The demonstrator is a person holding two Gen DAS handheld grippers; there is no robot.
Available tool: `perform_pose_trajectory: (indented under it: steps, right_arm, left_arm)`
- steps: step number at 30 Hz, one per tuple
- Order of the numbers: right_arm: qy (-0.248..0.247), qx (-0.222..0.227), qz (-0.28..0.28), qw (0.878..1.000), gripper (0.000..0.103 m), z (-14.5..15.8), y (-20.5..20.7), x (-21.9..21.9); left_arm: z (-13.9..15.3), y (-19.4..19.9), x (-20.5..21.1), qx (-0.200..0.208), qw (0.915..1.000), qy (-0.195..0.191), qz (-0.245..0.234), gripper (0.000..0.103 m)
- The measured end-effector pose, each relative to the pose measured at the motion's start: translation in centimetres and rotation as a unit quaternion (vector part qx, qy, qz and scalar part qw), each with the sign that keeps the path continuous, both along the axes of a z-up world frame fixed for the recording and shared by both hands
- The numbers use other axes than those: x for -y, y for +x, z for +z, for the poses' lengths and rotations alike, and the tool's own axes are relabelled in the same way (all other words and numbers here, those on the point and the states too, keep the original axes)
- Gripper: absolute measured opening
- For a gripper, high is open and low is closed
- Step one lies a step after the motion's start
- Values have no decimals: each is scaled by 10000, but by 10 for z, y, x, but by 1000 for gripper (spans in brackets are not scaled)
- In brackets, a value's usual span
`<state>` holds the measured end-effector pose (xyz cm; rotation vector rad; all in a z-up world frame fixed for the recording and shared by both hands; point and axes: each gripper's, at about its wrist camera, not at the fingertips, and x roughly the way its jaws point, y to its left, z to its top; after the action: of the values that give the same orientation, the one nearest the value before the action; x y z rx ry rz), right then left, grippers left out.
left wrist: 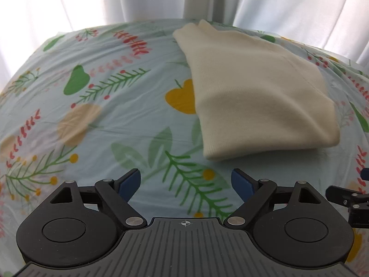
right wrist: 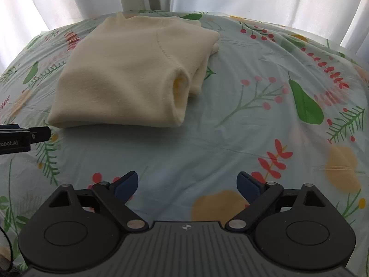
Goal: Fold small clothes
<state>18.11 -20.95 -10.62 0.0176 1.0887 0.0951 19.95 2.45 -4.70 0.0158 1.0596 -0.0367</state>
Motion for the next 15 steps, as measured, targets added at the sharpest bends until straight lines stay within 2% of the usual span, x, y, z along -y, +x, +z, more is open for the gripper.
perform_pose_trajectory:
  steps: [2,4,7,9,15]
  right_arm:
    - [180,198,63,9996,99,11,-7,-5]
    - [274,299,78,9991,99,20,-7,-10]
    - [212,72,-38,9997,99,27,7,-16]
    - [268,11,-80,9996,99,29,12,-17]
    - [2,-66,-360,9993,99,34,16,-19]
  left_arm:
    - [2,1,0,-193,9996,-185,12,90]
    - [6,2,1,-203,9995,-252,27,90]
    - [13,4,5,-63,10000,-1,-18,90]
    - [19,4,6,47,10000,27,-23,90]
    - [22,10,9,-35,9999,128,-37,90]
